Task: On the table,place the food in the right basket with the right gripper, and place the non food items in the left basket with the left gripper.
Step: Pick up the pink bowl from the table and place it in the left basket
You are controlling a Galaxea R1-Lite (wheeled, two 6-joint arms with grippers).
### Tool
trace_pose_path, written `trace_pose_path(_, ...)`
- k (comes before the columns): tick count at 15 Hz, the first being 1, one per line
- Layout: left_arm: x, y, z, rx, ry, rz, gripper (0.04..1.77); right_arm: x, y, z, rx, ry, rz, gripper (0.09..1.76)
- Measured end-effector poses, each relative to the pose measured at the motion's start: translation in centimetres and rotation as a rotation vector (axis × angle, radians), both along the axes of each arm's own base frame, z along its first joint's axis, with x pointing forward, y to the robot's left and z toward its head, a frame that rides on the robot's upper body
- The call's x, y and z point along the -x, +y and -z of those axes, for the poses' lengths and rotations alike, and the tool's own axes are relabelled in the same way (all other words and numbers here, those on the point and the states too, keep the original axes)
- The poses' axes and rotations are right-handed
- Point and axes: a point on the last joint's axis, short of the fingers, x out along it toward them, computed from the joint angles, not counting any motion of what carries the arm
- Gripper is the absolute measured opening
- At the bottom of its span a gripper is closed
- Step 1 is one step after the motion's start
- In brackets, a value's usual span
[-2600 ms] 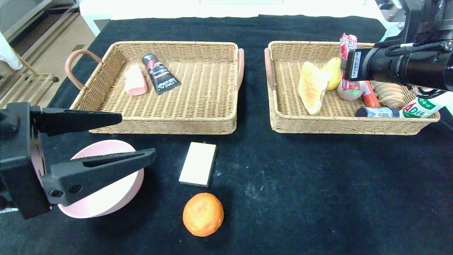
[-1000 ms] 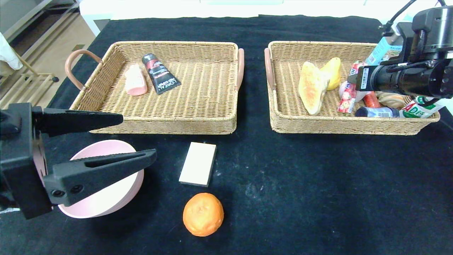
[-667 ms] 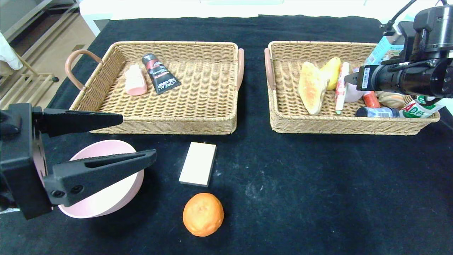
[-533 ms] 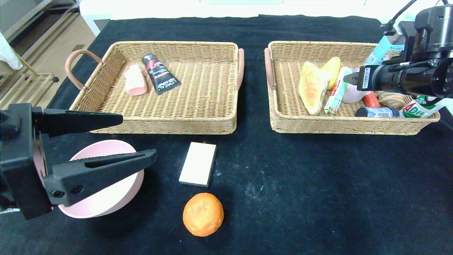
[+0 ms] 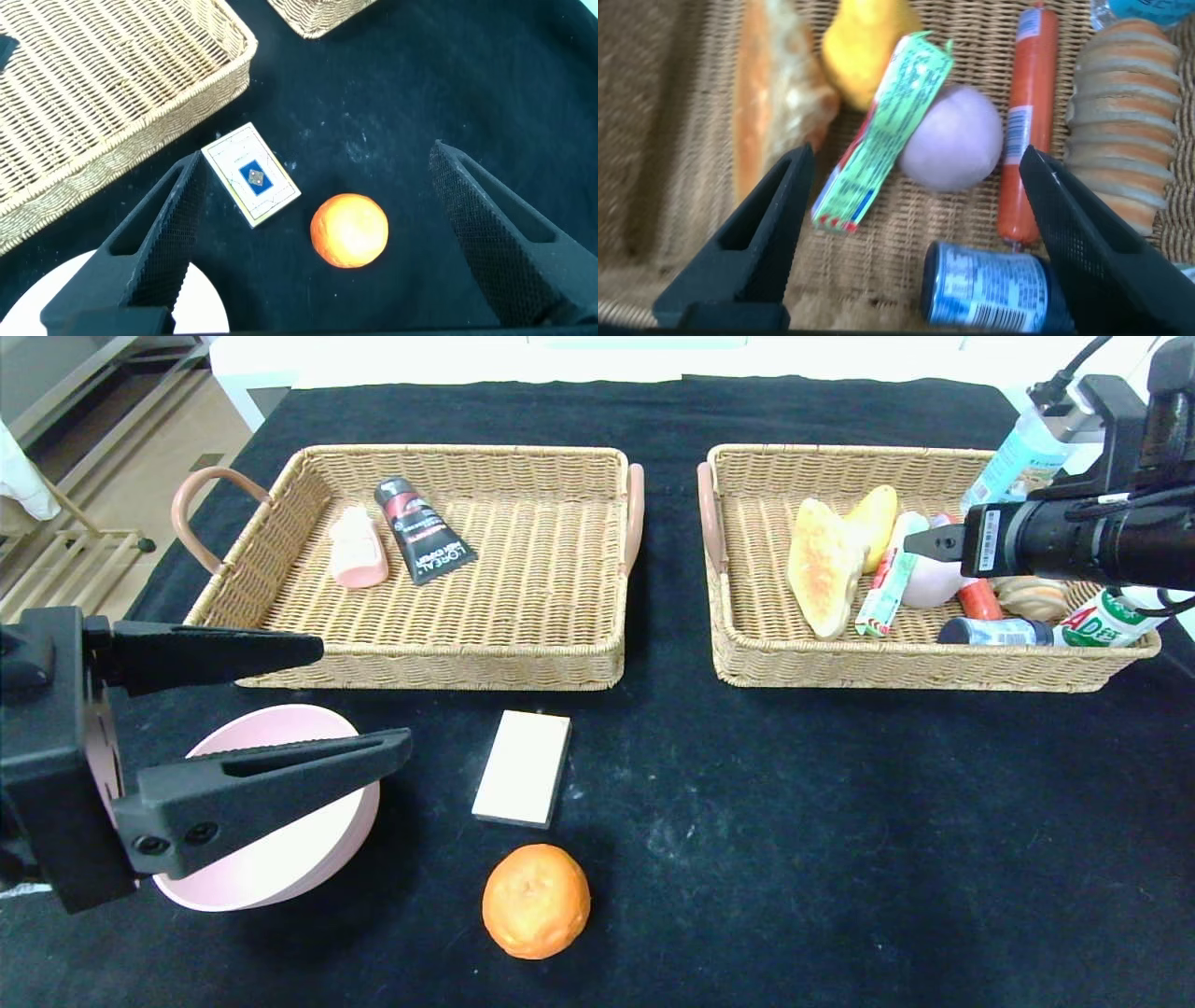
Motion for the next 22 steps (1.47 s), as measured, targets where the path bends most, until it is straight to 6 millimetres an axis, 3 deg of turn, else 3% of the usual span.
trace_pose_path(7,0.1,-0.3,0.2,-0.004,0.009,0.018,1.72,6.2,-0.8,-1.3,0.045,-0.021,-0.2,1.67)
trace_pose_path(12,0.0,-0.4,0.3,-0.008,0.016,0.021,1.72,10.0,-1.4,-0.9,0.053,-0.016,-0.359,1.69)
trace_pose_path(22,-0.3,-0.5,0.4,-0.012,0.023,0.019,1.72,14.0,-2.3,1.1,0.039,0.018,-0.395,1.7)
